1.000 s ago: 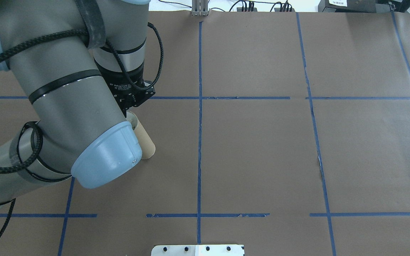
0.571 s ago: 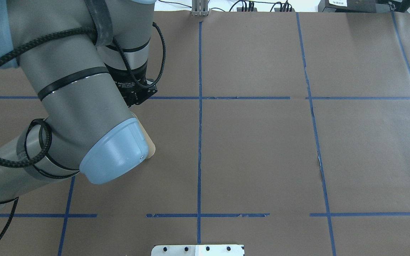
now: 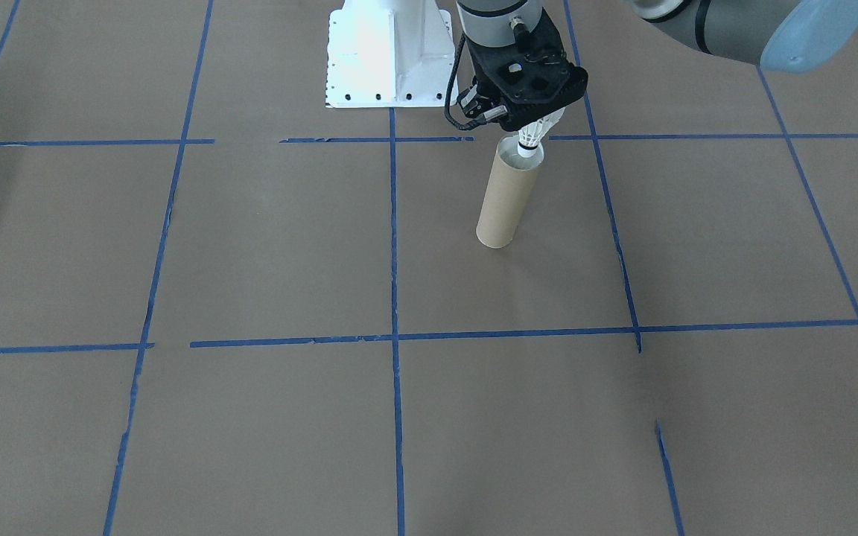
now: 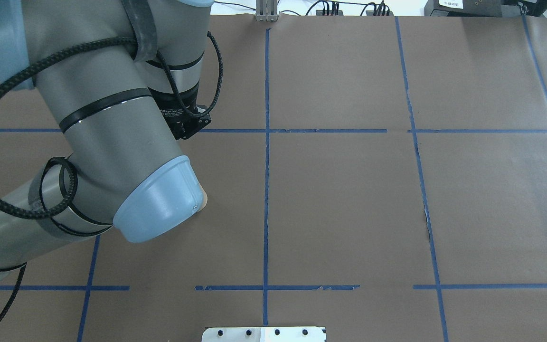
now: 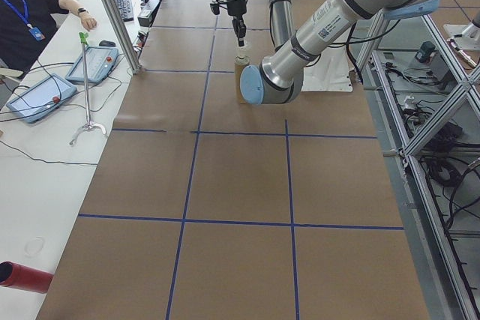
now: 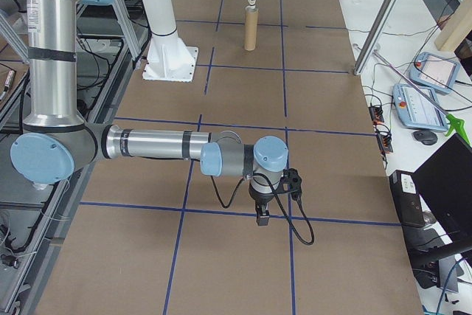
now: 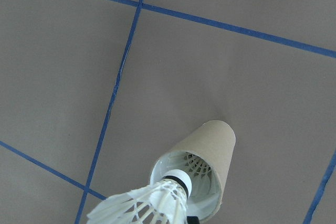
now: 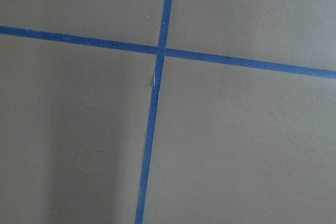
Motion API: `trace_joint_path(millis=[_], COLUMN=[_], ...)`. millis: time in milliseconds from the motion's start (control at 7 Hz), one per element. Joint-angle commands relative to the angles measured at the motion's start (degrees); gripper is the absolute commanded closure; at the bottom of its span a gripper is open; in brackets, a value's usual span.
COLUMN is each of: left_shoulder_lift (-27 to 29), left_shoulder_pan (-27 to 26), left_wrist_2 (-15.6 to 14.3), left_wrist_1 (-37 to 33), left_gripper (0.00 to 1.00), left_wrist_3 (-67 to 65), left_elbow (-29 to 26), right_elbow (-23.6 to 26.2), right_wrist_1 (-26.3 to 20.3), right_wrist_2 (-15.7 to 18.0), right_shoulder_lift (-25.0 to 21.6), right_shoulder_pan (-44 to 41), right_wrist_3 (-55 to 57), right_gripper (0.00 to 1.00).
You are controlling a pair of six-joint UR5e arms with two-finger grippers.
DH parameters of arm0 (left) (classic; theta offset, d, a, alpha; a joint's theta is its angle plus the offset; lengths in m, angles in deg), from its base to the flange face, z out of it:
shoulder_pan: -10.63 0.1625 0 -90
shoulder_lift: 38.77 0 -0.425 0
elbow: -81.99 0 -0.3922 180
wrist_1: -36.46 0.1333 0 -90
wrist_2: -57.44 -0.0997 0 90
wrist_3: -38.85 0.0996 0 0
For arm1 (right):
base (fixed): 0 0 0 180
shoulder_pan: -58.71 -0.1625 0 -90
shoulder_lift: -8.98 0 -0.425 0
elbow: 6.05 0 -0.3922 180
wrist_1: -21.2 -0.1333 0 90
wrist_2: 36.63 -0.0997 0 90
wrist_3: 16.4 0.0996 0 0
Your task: Collect badminton balls into bucket
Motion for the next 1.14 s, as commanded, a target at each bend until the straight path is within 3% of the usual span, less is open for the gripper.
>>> trace_joint_path(millis=[0,286,429,714,1000], left_shoulder_lift=[-0.12,-2.39,-7.63,-15.91,-30.11], left_shoulder_pan=[-0.08,-0.70,-3.75,-15.06,-29.19], left_wrist_2=[-1.01,-1.19,-1.10,1.25,8.70], left_wrist_1=[-0.44,-4.37,-11.10,-20.27,-32.19], left_gripper=[0.00,0.00,0.00,0.00,0.00], left_wrist_3=[0.41,0.67,1.98,20.88,45.73], left_elbow=[0.54,3.76,7.01,7.92,4.78], right_elbow=[0.04,-0.04,-0.04,-0.04,-0.04], right_wrist_1=[0.00,0.00,0.00,0.00,0.00], right_wrist_2=[0.00,0.00,0.00,0.00,0.00], right_shoulder_lift=[0.00,0.00,0.00,0.00,0.00], right_shoulder_pan=[0.00,0.00,0.00,0.00,0.00], right_wrist_3=[0.00,0.00,0.00,0.00,0.00], right_gripper=[0.00,0.00,0.00,0.00,0.00])
